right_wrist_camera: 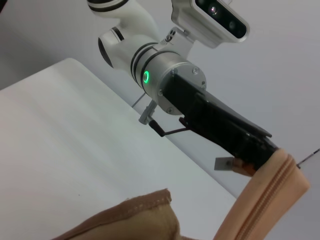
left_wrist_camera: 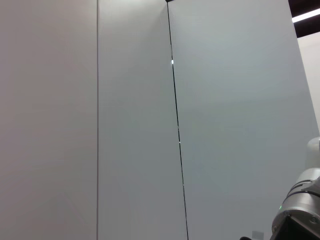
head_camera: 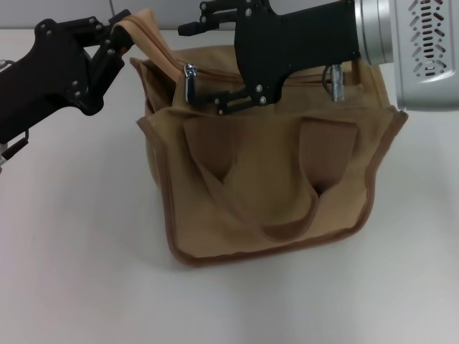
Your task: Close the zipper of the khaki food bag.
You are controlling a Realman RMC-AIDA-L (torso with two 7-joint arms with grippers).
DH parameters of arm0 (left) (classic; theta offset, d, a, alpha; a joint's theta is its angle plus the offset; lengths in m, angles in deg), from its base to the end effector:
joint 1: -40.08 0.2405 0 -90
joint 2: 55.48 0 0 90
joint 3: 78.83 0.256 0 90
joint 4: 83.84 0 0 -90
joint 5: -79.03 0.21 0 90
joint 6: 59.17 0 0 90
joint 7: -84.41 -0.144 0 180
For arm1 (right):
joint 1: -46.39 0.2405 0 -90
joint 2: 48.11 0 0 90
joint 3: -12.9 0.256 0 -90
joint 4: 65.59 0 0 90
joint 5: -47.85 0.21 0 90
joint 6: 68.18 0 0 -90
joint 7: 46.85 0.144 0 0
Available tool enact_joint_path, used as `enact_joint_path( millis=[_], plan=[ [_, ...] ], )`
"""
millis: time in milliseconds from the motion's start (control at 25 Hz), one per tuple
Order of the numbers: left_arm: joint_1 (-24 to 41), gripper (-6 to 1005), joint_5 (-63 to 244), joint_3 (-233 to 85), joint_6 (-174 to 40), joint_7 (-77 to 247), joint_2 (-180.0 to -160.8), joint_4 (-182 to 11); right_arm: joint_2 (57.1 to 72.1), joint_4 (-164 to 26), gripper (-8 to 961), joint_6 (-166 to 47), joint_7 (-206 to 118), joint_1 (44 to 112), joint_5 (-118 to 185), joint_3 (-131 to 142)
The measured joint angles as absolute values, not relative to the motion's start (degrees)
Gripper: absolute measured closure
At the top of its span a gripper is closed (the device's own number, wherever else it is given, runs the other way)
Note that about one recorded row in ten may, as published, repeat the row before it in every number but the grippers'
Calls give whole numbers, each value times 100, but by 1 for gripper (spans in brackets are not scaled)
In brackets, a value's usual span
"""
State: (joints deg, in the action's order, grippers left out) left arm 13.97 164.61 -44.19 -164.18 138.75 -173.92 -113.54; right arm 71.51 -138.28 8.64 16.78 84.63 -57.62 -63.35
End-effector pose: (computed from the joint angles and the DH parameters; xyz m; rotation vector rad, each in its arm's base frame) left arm -0.2421 0.3058 0.0490 -2.2765 -0.0859 -1.3195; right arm 0.0653 0.3653 -0.0079 -2.6335 -0.9920 0.3822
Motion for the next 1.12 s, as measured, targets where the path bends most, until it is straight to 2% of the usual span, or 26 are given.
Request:
enact_joint_path(
  millis=[320, 520, 1120],
  plan=[
    [1401, 967, 16373, -4432, -16400, 13957, -17382, -11355, 7151, -13791, 200, 888, 1656, 8466, -5662, -6386],
    [1411, 967, 16363, -4454, -16395, 14009, -17378, -11358, 7151, -13783, 347, 915, 1598, 8428, -5453, -6390],
    [1424, 967, 16363, -4467, -16445, 14014, -17378, -11363, 7159, -13867, 424, 926, 1597, 8335, -5404, -6445]
  ],
)
